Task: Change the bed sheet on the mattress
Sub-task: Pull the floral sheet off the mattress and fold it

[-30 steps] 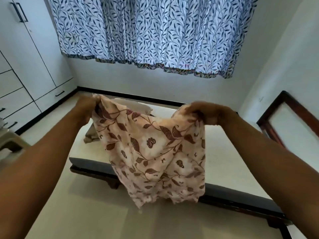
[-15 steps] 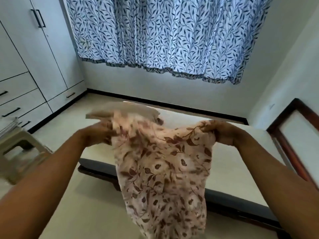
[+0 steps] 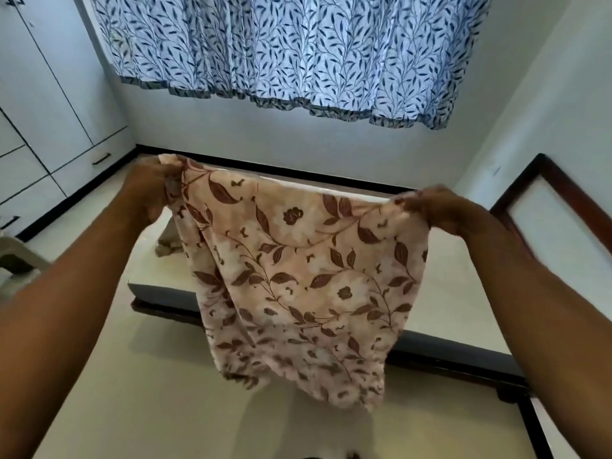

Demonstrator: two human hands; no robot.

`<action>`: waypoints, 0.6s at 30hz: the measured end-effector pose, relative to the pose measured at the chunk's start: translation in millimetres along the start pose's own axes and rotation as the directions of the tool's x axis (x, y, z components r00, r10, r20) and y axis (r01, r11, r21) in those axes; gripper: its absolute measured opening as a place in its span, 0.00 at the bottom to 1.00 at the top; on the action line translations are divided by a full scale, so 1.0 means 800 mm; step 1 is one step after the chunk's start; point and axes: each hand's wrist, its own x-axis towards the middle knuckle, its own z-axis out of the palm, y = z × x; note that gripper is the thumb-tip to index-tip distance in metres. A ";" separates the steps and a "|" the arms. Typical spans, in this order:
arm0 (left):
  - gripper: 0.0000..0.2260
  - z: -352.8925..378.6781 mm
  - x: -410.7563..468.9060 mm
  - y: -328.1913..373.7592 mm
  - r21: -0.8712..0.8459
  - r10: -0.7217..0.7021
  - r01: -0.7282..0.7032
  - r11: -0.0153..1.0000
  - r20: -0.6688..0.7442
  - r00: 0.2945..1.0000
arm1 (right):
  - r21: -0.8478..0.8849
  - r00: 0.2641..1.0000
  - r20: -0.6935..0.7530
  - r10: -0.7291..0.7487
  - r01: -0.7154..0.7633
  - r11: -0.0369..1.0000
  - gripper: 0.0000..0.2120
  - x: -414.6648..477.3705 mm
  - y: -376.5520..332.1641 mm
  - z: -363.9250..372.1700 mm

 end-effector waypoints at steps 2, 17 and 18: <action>0.10 0.008 0.008 0.002 0.068 -0.003 0.008 0.998 -0.067 0.998 | 0.011 0.932 -0.349 -0.096 0.106 0.994 0.05 0.015 -0.005 -0.008; 0.09 0.039 0.009 0.013 -0.103 -0.019 0.014 0.995 -0.049 0.999 | -0.420 0.969 -0.192 0.157 -0.225 0.879 0.29 0.005 -0.075 -0.048; 0.10 0.039 0.008 0.012 -0.115 -0.021 0.017 0.993 -0.035 0.999 | -0.291 0.972 -0.219 0.088 -0.151 0.945 0.35 0.008 -0.074 -0.051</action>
